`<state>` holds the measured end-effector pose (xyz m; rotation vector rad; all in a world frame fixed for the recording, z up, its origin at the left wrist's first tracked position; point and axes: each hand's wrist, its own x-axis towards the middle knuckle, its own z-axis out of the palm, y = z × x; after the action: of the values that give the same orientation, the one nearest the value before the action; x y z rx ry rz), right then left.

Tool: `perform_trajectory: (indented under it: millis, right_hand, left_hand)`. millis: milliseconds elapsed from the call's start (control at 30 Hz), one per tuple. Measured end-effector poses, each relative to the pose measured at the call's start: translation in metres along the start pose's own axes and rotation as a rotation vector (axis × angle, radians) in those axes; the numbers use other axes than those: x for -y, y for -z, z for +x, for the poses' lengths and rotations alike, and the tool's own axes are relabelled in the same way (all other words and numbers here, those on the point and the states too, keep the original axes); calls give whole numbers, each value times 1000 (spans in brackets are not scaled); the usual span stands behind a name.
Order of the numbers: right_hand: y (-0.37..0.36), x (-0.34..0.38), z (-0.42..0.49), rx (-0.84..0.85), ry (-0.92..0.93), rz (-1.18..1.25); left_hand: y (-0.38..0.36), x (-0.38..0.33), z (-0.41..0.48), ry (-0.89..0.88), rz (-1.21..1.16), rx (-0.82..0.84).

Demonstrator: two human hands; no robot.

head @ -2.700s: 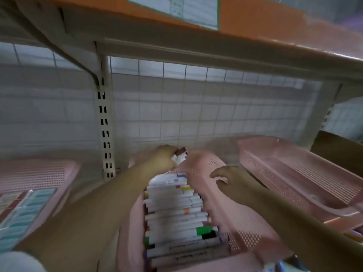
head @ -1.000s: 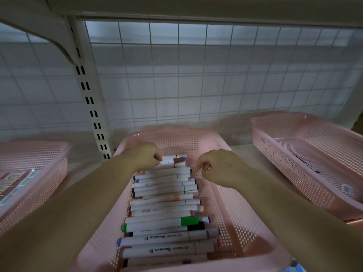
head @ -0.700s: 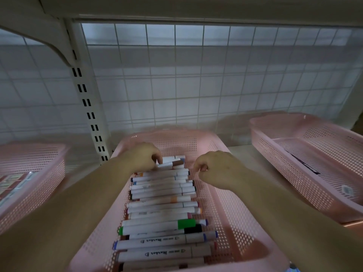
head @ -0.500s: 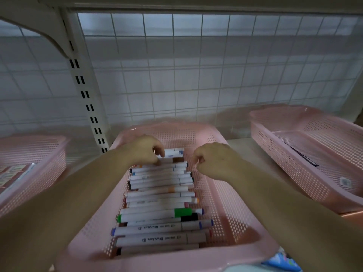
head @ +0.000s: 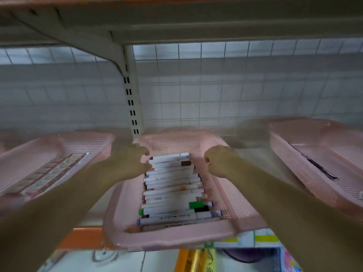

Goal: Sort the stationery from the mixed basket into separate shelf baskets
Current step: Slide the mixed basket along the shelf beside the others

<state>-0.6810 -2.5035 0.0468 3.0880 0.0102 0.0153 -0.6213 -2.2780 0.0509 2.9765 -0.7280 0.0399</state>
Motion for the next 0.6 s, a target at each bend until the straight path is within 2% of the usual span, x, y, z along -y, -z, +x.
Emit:
perform_trajectory:
  millis: [167, 333, 467, 600]
  right_hand:
    - [-5, 0, 8, 18, -71, -36]
    - [-6, -1, 12, 51, -131, -86]
    - [2, 8, 8, 47, -152, -92]
    - [34, 45, 13, -95, -153, -1]
  left_hand:
    - [-14, 9, -8, 61, -85, 19]
    - [-10, 10, 7, -4, -214, 3]
    - [0, 5, 9, -67, -132, -112]
    - [20, 20, -5, -124, 5, -257]
